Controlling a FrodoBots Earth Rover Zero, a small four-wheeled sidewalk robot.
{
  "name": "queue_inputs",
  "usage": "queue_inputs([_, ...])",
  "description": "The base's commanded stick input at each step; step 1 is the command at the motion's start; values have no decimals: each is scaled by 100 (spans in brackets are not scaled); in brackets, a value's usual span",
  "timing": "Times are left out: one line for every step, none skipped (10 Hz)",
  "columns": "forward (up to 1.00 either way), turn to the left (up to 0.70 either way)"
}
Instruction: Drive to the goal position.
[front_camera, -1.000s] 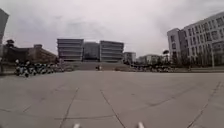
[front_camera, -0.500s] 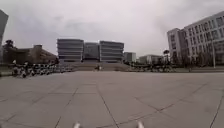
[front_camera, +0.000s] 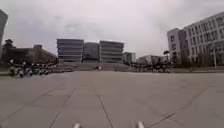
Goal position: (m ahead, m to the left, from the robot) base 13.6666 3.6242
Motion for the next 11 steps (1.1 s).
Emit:
queue_inputs([50,0])
queue_inputs([50,0])
queue_inputs([50,0])
queue_inputs([50,0])
queue_inputs([50,0])
queue_inputs([50,0])
queue_inputs([50,0])
queue_inputs([50,0])
queue_inputs([50,0])
queue_inputs([50,0])
queue_inputs([50,0])
